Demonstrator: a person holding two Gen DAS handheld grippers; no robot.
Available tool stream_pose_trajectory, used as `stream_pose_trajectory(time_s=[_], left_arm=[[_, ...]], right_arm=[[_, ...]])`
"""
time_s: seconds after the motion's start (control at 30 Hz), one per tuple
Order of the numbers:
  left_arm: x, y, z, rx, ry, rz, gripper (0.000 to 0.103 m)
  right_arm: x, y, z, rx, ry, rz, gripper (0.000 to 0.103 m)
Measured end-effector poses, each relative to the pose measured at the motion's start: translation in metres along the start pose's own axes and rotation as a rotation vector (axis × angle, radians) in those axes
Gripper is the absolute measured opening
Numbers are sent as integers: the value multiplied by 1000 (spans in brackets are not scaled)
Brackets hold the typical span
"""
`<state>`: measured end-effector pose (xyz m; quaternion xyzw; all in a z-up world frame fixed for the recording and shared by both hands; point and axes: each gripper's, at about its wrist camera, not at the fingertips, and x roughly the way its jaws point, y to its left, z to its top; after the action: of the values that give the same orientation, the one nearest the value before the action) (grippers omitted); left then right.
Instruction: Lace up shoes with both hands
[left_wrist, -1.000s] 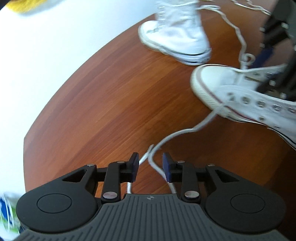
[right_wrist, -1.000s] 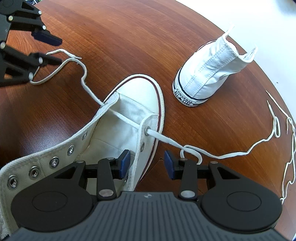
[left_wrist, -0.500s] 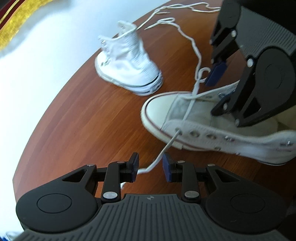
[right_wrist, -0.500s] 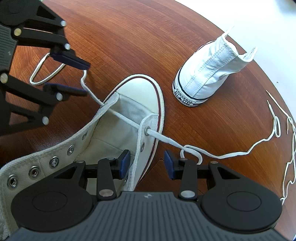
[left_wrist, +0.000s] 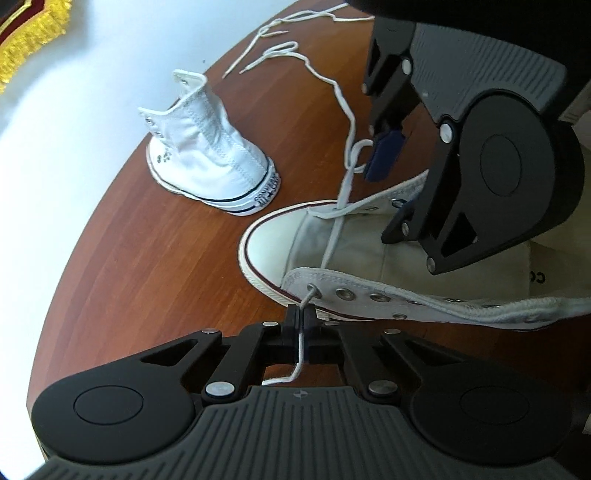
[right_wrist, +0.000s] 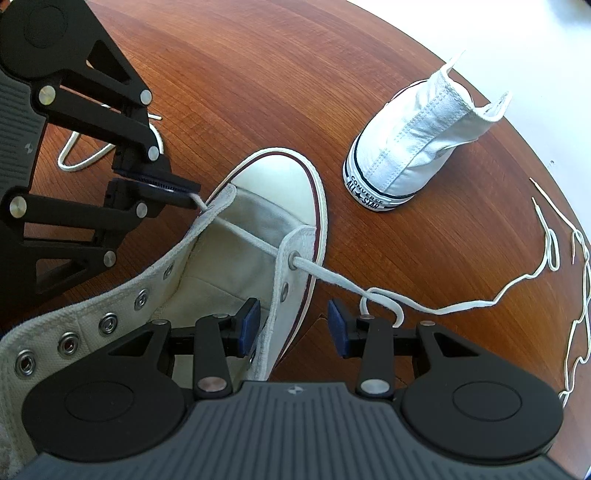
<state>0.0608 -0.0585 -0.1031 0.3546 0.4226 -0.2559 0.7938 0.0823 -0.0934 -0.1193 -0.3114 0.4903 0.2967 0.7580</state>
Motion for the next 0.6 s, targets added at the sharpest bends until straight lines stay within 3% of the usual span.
stream_pose_trajectory(time_s=[0.17,0.6], left_arm=[[2,10,-2,-120,33,24,2],[2,47,-32,-287,115,145,2]], right_arm=[[0,0,0,0,2,0,42],[0,1,2,14,6,-3,42]])
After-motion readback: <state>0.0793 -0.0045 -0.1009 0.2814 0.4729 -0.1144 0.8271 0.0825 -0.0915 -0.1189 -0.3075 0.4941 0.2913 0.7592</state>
